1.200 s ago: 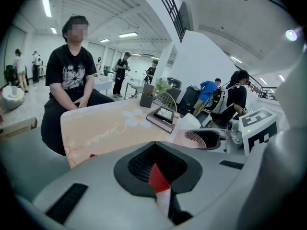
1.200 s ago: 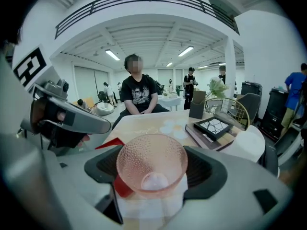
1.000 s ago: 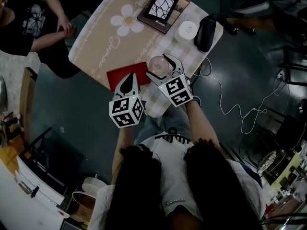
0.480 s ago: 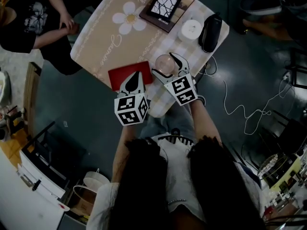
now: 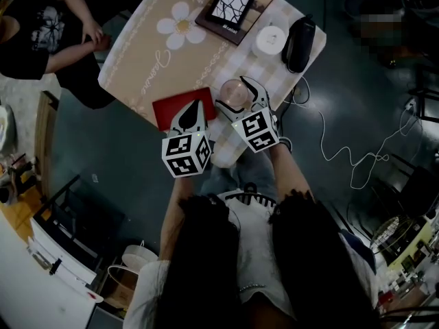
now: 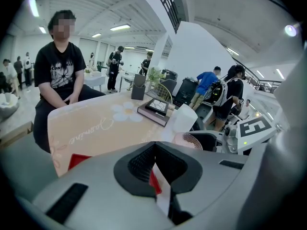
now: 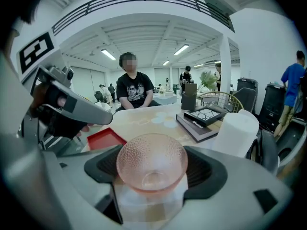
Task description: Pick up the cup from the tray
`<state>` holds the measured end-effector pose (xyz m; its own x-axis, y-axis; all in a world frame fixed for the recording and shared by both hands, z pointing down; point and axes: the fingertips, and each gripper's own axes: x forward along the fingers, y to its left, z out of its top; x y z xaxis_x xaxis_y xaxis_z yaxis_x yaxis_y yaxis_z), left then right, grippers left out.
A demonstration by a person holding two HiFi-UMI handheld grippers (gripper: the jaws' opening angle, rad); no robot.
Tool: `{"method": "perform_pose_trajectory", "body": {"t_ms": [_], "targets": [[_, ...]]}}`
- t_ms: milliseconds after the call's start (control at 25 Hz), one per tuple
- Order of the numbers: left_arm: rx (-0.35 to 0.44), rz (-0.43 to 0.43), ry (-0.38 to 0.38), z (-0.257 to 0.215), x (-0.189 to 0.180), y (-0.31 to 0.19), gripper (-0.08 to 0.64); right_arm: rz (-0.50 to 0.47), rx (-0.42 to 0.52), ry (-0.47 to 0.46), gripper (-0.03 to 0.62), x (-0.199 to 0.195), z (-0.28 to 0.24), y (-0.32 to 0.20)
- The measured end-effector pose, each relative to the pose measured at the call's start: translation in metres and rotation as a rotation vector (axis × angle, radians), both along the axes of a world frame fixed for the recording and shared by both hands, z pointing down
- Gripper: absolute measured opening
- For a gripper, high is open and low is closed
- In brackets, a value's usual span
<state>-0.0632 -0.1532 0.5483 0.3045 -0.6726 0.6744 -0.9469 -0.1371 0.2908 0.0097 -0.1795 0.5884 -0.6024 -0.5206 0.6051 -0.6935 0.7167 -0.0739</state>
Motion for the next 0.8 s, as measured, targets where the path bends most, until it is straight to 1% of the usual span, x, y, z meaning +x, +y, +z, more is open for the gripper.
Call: {"method": "perform_pose_trajectory", "body": {"t_ms": [200,440,600,800], "targets": [[-0.021,-0.002,-0.004,0.006,-0.004,0.007,0.006,0.001,-0.013,0.001,0.399,-0.002,0.0,-0.001],[-0.034,0.002,-0.004,0.009,-0.007,0.015,0.006,-0.023,-0.026,0.022,0.4,-0.004,0.004,0.005],[-0.018,0.004,-0.008,0.003,-0.007,0.016,0.006,-0.008,-0.001,0.0,0.4,-0.001,-0.008,0.003],[0.018,-0.005,-0.011,-0.009,-0.009,0.017,0.006,0.023,0.042,-0.049,0.4,0.002,-0.037,0.0]]}}
